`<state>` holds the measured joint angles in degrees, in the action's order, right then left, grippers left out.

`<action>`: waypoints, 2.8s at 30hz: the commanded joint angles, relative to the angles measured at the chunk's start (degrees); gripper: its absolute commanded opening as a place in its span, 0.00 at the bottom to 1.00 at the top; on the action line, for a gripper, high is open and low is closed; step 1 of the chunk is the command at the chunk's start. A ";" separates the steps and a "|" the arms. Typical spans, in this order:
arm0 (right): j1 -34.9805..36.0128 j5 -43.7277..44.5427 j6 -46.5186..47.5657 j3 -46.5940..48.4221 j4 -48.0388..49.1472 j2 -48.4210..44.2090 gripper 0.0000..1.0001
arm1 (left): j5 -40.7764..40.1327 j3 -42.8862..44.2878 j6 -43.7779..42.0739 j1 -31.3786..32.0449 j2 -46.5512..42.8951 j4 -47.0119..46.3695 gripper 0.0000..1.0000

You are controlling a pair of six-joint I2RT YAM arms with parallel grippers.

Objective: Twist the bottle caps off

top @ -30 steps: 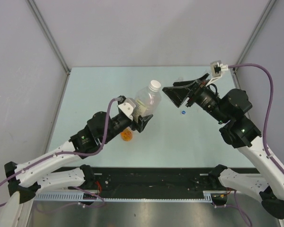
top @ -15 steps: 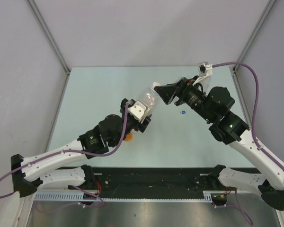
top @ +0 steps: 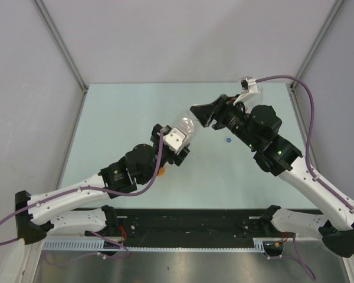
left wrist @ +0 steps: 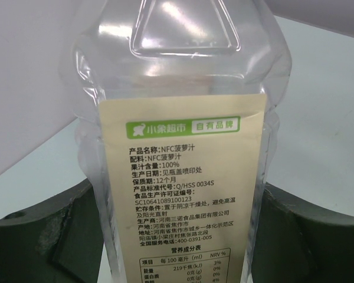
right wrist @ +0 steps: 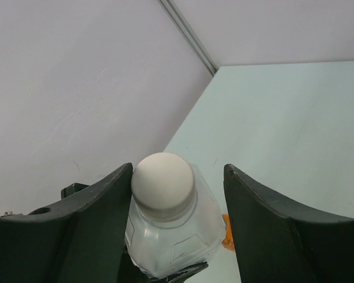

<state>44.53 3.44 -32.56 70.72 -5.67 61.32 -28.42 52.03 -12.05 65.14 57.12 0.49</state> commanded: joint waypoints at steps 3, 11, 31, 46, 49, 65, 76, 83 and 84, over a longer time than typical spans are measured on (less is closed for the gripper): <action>0.29 0.16 0.12 0.39 1.72 -0.15 0.59 | -1.63 -0.35 -1.66 0.51 -0.70 -3.13 0.00; 0.29 -2.82 1.62 0.39 1.19 -0.76 0.22 | -1.28 -0.35 -1.66 0.51 -1.22 -3.22 0.00; -6.74 -41.83 11.45 0.39 3.56 -4.10 0.00 | 53.48 5.71 8.79 -9.04 -8.08 4.43 0.00; -6.83 -69.62 11.29 0.39 10.77 -7.62 0.00 | 103.21 11.60 32.26 -22.61 2.19 -10.67 0.00; -6.83 -71.99 11.20 0.39 11.56 -8.23 0.00 | 105.68 10.55 39.28 -22.61 3.34 -19.45 0.00; -7.00 -82.54 6.19 0.39 20.78 -9.03 0.00 | 109.81 10.55 63.12 -22.69 12.13 -51.99 0.00; -8.67 -82.55 5.57 0.39 22.02 -9.90 0.00 | 110.51 10.28 62.77 -23.57 16.00 -52.79 0.00; -11.57 -77.37 5.93 0.39 21.58 -11.31 0.00 | 109.90 8.44 61.63 -25.59 16.27 -52.26 0.00; -12.10 -76.58 5.93 0.39 21.67 -11.66 0.00 | 109.55 8.09 61.54 -25.85 16.09 -52.17 0.00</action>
<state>33.69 -72.25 -24.64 71.09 17.06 52.01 87.59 59.18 50.02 41.93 73.63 -48.86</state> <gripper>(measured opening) 0.459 0.801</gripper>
